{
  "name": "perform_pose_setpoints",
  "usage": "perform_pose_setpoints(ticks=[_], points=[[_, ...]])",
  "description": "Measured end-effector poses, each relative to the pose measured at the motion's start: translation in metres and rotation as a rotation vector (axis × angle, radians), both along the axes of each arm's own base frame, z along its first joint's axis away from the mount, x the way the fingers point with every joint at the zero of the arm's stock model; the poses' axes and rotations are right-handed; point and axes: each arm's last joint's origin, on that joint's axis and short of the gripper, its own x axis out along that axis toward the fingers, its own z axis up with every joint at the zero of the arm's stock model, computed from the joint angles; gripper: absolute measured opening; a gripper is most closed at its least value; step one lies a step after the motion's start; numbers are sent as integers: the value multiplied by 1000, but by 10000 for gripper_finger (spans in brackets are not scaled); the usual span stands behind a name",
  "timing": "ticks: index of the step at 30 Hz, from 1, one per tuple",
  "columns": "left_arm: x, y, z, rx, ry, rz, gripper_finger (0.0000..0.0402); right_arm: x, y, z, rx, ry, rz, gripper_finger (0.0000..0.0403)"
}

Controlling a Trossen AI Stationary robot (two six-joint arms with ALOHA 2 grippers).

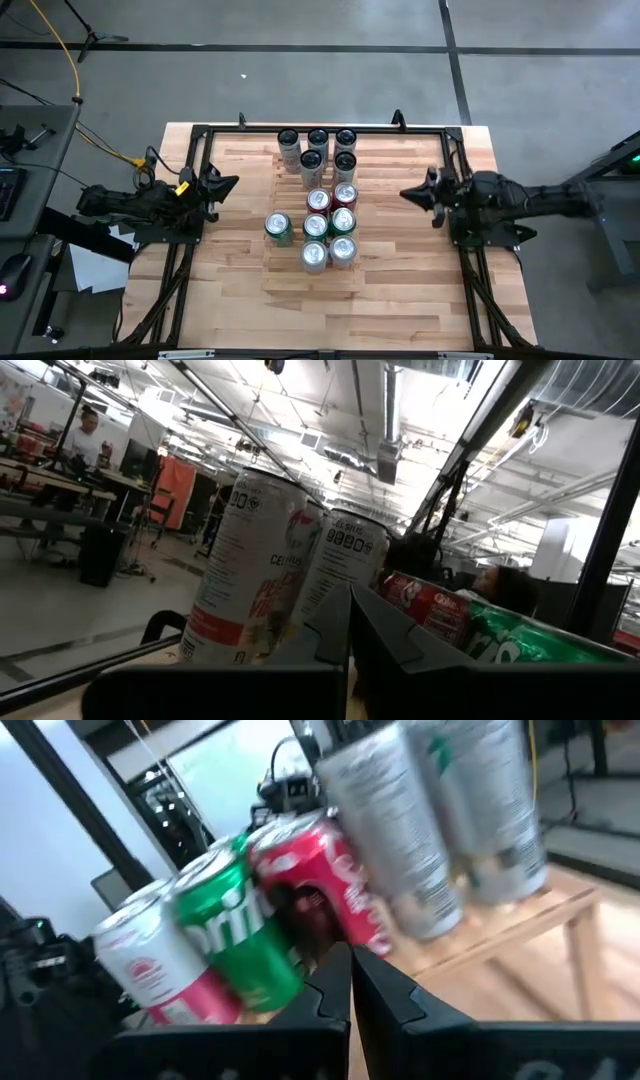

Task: Place canned beverage on shelf
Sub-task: Return to Home Position

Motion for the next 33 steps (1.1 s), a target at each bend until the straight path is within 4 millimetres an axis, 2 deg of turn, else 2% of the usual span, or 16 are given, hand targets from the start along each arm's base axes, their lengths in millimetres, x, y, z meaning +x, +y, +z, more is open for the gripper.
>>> perform_pose_setpoints(ticks=[3, 8, 12, 19, 26, 33], points=[[0, 0, 0, 0, 0, 0, 3, -8, -11, -1, -47, -36, -9, 0], [0, 0, 0, 0, 0, 0, 3, -15, -17, -7, -94, -60, -17, 0], [0, 0, 0, 0, 0, 0, 3, -13, -17, -26, -44, -91, -3, 0], [0, 0, 0, 0, 0, 0, 3, -11, -14, -58, 1, -281, -40, 0], [0, 0, 0, 0, 0, 0, 3, -9, -16, -83, -58, -62, -118, 0], [0, 0, 0, 0, 0, 0, 3, -9, -16, -100, -97, 119, -119, 0]])
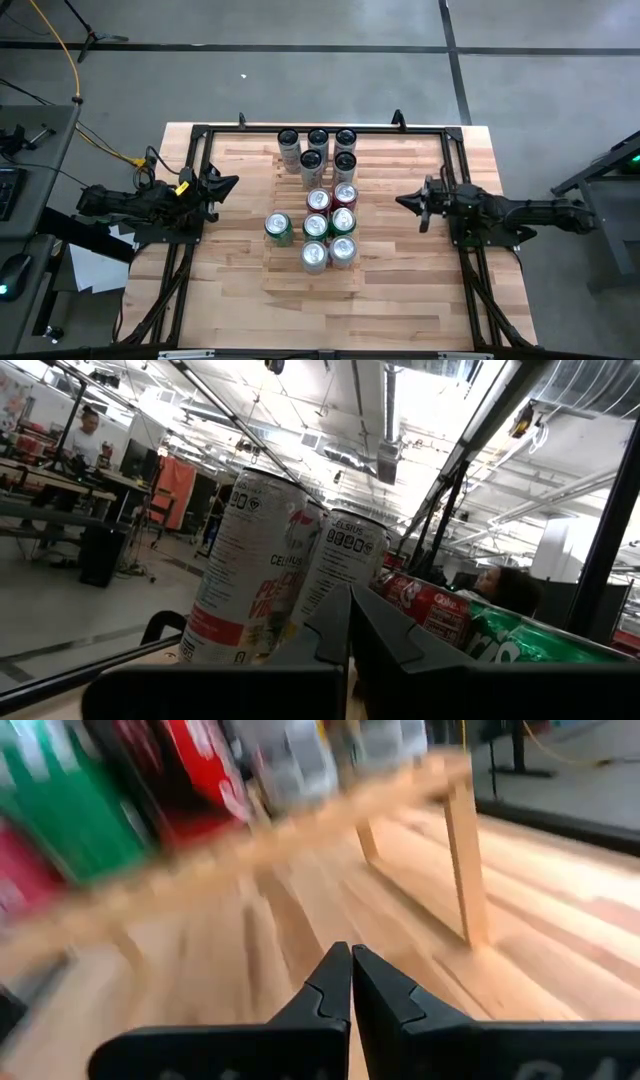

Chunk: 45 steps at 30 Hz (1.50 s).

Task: Place canned beverage on shelf
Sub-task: Return to Home Position

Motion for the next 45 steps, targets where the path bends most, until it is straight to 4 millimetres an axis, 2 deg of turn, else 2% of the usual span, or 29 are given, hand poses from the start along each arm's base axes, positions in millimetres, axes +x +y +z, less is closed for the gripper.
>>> perform_pose_setpoints(ticks=[4, 45], points=[[0, 0, 0, 0, 0, 0, 3, 0, 0, -4, -35, 52, 21, 0], [0, 0, 0, 0, 0, 0, 3, 0, 0, -4, -30, 56, 21, 0]])
